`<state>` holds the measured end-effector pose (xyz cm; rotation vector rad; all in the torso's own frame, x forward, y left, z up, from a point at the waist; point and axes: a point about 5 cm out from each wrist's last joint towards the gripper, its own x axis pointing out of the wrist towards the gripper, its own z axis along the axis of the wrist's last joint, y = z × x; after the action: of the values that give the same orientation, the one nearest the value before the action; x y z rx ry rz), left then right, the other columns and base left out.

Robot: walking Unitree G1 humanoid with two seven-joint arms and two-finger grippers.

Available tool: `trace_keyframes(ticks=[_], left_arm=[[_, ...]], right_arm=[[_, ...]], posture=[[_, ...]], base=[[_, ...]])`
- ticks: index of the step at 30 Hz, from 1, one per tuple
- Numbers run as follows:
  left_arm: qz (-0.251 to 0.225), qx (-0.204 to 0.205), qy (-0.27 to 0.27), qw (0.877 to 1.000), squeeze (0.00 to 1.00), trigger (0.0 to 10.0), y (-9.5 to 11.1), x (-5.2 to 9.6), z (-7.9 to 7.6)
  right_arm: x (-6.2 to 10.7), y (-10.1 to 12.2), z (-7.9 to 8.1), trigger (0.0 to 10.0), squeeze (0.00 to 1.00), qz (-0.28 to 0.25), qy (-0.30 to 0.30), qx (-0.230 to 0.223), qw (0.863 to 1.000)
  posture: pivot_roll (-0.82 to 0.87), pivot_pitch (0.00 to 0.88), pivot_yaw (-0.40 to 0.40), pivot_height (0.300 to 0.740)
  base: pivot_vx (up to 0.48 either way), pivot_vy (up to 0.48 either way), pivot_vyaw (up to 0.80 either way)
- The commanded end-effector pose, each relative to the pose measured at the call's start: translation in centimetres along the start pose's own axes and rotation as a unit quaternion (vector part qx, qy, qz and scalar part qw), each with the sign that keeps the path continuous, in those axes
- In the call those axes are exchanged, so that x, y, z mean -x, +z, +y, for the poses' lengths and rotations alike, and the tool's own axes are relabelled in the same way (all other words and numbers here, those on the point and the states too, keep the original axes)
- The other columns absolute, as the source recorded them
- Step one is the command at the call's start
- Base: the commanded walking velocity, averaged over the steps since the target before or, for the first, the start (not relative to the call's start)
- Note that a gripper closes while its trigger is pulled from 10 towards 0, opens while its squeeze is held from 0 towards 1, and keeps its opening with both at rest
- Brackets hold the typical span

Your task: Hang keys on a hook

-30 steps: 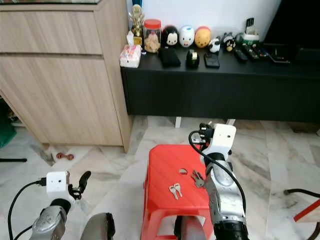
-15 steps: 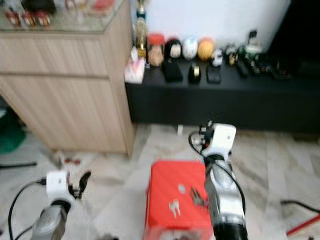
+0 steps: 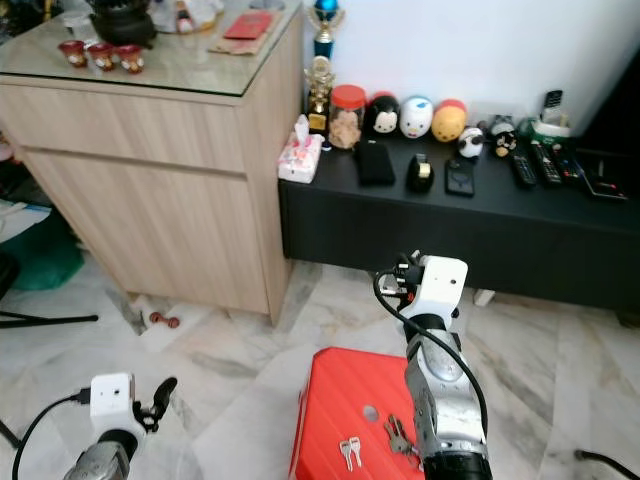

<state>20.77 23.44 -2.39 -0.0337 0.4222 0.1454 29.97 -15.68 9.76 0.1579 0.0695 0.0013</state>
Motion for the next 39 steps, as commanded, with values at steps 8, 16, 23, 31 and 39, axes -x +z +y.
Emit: trace_keyframes(ticks=[8,16,23,31,39], left_arm=[[0.063,0.002,0.005,0.998,0.0,10.0,-3.1,1.2,0.7],[0.082,-0.001,0.003,0.997,0.0,10.0,-4.2,1.6,0.8],[0.083,0.001,-0.001,0.997,0.0,10.0,-4.4,1.6,0.7],[0.077,0.0,-0.007,0.997,0.0,10.0,-4.3,1.5,0.5],[0.076,0.0,-0.009,0.997,0.0,10.0,-4.3,1.5,0.5]], right_arm=[[0.1,0.4,0.0,10.0,0.0,-0.011,-0.009,0.003,1.0],[0.0,0.8,-0.4,10.0,0.0,-0.016,-0.022,0.012,1.0],[0.0,0.6,-0.2,10.0,0.0,-0.014,-0.024,0.011,1.0],[0.1,0.2,0.3,10.0,0.0,-0.007,-0.02,0.009,1.0],[0.1,0.2,0.3,10.0,0.0,-0.004,-0.022,0.008,1.0]], posture=[[-0.03,0.0,-0.049,0.74],[-0.04,0.0,-0.045,0.74],[-0.04,0.0,-0.043,0.74],[-0.04,0.0,-0.037,0.74],[-0.04,0.0,-0.038,0.74]], base=[[-0.226,0.0,0.0],[-0.29,0.0,0.0],[-0.318,0.0,0.0],[-0.316,0.0,0.0],[-0.317,0.0,0.0]])
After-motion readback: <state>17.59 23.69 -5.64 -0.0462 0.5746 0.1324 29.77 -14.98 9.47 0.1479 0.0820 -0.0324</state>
